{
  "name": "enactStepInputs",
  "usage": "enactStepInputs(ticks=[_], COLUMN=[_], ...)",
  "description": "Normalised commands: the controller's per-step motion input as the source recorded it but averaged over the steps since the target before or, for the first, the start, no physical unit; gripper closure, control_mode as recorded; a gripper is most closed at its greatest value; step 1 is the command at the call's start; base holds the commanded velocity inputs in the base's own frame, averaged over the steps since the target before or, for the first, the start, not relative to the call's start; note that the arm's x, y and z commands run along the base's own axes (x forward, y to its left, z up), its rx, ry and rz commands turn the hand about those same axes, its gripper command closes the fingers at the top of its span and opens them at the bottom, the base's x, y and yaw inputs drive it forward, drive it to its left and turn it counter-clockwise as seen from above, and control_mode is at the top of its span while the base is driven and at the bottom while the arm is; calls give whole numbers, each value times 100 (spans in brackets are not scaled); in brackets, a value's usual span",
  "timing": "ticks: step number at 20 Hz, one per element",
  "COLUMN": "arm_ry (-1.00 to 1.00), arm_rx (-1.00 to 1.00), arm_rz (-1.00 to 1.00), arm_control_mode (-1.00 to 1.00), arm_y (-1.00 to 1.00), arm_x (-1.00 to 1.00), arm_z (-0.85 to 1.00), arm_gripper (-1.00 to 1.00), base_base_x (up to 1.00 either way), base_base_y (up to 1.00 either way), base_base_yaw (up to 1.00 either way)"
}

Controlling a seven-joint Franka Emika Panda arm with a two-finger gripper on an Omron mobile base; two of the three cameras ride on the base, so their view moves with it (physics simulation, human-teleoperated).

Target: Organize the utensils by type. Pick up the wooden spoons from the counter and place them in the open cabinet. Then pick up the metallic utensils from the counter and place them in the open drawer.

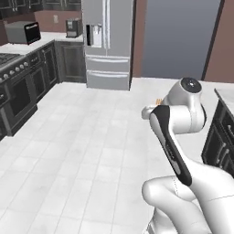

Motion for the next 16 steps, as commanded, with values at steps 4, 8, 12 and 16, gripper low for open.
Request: enactStepInputs(ticks=[4,8,12,16], arm_ry=[0,0,0,0], arm_rx=[0,0,0,0], arm_rz=[0,0,0,0], arm_control_mode=[100,100,100,100], arm_y=[0,0,0,0], arm_x=[0,0,0,0], arm_z=[0,0,0,0], arm_gripper=[100,100,100,100], base_base_x=[76,94,98,88], base_base_y=[9,22,42,71], base_base_yaw=[13,4,0,-2])
